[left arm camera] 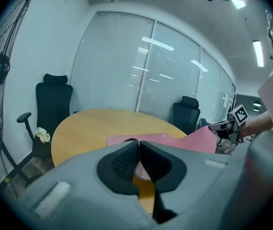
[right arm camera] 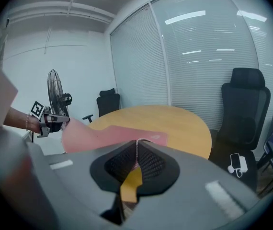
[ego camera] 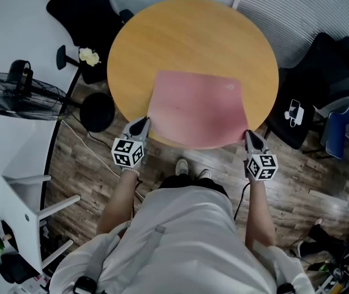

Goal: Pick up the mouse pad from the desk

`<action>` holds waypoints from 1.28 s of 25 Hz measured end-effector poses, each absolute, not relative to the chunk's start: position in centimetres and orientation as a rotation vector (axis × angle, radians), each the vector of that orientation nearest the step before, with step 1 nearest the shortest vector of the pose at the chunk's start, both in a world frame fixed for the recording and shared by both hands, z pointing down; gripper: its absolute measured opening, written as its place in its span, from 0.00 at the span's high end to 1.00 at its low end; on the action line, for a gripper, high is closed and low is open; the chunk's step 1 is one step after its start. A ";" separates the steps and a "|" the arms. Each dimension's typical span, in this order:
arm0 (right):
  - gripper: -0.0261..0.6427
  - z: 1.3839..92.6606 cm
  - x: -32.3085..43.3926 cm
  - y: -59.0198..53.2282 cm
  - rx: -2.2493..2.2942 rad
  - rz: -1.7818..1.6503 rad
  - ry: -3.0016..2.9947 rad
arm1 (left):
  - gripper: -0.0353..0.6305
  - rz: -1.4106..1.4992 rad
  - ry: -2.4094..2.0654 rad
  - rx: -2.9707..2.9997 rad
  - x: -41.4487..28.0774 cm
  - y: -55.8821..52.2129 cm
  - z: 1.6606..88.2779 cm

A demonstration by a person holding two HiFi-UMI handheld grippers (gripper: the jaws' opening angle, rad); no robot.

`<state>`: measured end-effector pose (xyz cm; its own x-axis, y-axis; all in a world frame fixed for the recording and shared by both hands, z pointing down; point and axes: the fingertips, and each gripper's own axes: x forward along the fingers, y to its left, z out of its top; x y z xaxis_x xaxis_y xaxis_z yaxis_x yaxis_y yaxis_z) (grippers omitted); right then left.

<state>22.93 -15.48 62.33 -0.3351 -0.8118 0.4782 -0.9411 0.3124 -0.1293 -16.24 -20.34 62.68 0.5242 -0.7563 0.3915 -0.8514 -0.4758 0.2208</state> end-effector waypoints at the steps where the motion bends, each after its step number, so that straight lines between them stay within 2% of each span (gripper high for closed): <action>1: 0.94 62.0 22.9 -15.7 1.579 0.551 -2.265 | 0.92 0.329 -1.326 2.388 -16.2 -20.6 62.2; 32: 0.94 49.2 20.5 -20.2 1.658 0.279 -2.422 | 0.93 0.057 -1.394 2.524 -14.8 -25.0 49.6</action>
